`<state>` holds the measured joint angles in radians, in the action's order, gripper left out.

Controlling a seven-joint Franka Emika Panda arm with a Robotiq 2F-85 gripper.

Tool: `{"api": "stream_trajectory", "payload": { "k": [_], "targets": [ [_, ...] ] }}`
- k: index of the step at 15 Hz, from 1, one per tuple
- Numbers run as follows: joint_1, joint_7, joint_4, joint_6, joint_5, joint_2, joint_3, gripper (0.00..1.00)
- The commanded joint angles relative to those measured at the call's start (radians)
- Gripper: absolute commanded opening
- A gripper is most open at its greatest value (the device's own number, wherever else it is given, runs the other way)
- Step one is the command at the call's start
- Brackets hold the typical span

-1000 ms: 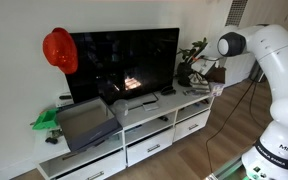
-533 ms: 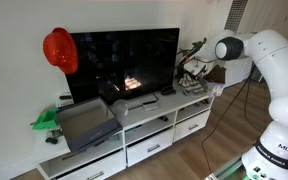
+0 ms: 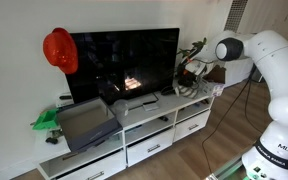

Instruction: Move the striped towel to the right

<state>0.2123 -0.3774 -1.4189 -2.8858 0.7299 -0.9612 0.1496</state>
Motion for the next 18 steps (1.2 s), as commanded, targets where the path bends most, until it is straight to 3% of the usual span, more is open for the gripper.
{"api": "stream_trajectory", "payload": {
  "k": [1,3,5,11,18],
  "targets": [
    [-0.008,-0.052,-0.05,0.153,-0.122,0.063,0.061,0.75],
    [-0.001,-0.032,-0.081,0.249,-0.203,0.114,0.07,0.89],
    [0.024,0.03,-0.123,0.321,-0.249,0.186,0.029,1.0],
    [0.012,0.225,-0.322,0.377,-0.334,0.412,-0.038,1.0],
    [-0.108,0.334,-0.632,0.329,-0.546,0.681,-0.047,1.0]
  ]
}}
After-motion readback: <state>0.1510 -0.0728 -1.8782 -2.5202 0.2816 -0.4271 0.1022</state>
